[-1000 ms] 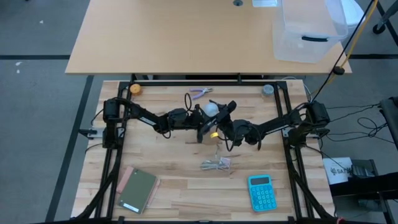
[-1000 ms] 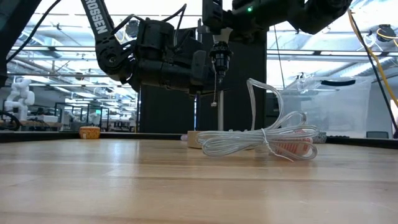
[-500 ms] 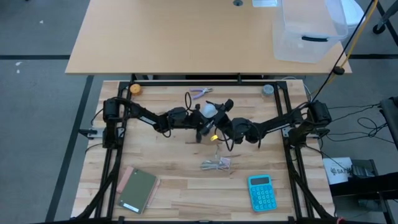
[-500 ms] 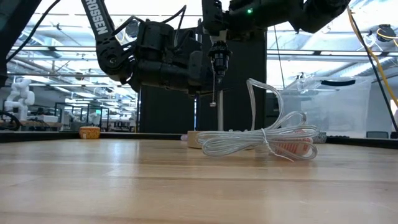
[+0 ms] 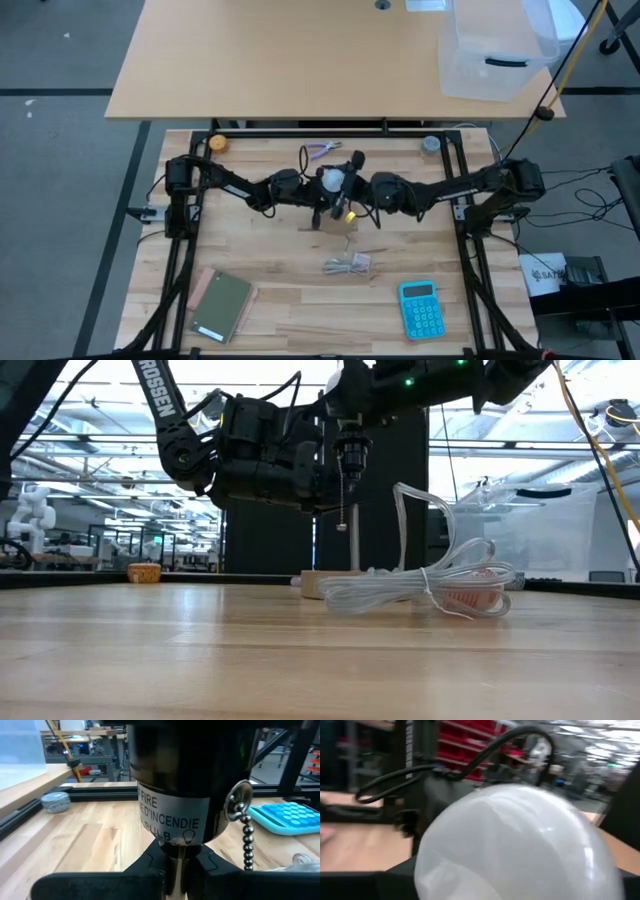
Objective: Screw lightbulb
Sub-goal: Remove the light bulb from the brown lamp
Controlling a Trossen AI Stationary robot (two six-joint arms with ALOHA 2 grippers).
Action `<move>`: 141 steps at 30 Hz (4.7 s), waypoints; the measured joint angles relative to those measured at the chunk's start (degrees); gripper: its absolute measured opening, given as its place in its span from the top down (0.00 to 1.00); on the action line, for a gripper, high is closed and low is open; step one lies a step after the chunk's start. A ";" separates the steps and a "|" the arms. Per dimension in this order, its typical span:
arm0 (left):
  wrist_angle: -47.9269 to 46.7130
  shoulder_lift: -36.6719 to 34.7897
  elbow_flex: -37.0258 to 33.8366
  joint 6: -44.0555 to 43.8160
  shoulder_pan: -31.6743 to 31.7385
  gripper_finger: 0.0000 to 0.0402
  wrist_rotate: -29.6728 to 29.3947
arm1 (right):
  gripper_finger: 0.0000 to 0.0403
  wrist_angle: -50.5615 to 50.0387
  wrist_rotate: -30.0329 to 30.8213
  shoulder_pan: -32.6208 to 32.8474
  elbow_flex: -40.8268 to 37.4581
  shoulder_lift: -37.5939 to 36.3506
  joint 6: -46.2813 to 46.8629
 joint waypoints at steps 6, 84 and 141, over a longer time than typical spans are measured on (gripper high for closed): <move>-0.08 0.00 -0.02 0.50 -0.06 0.92 1.69 | 0.38 -2.80 -17.20 -4.58 0.00 -1.10 -0.74; -0.78 -0.04 -0.07 -1.40 0.09 0.92 -1.86 | 0.15 -40.28 -26.89 -7.39 0.00 -29.20 0.23; 0.99 0.09 -0.11 -2.81 -0.36 0.92 -13.50 | 0.14 15.80 13.81 4.28 -7.94 -2.85 7.53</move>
